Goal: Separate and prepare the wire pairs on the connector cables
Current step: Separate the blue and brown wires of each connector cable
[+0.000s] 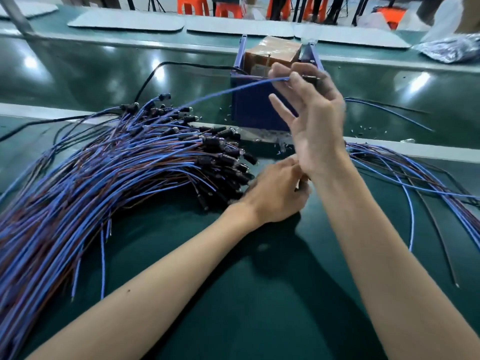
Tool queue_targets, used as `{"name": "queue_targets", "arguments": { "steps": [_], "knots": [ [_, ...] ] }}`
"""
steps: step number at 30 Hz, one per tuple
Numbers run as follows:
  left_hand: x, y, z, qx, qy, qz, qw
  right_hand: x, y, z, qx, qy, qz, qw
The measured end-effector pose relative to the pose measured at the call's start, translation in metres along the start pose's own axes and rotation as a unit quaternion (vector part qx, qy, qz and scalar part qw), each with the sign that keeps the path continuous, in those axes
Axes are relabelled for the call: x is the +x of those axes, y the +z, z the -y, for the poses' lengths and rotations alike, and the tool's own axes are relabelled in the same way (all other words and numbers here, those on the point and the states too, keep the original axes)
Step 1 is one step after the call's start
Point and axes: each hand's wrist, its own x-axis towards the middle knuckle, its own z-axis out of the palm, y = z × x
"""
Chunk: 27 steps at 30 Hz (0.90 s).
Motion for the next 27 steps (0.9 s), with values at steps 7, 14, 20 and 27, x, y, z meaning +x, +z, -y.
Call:
{"name": "queue_targets", "arguments": {
  "steps": [7,14,20,27],
  "knots": [
    [0.006,-0.010,-0.005,-0.268,-0.101,-0.068,0.956,0.005,-0.053,0.032,0.086,0.025,-0.056,0.994],
    [0.021,-0.021,-0.021,-0.527,-0.179,-0.196,0.807,0.007,-0.086,0.052,-0.382,0.084,-0.022,0.920],
    [0.010,-0.010,-0.024,-0.451,-0.185,-0.229,0.843,0.004,-0.080,0.045,-0.447,0.141,0.064,0.881],
    [0.000,0.007,-0.016,-0.360,-0.217,-0.158,0.894,0.004,-0.055,0.009,-0.338,0.139,0.120,0.923]
  ]
}}
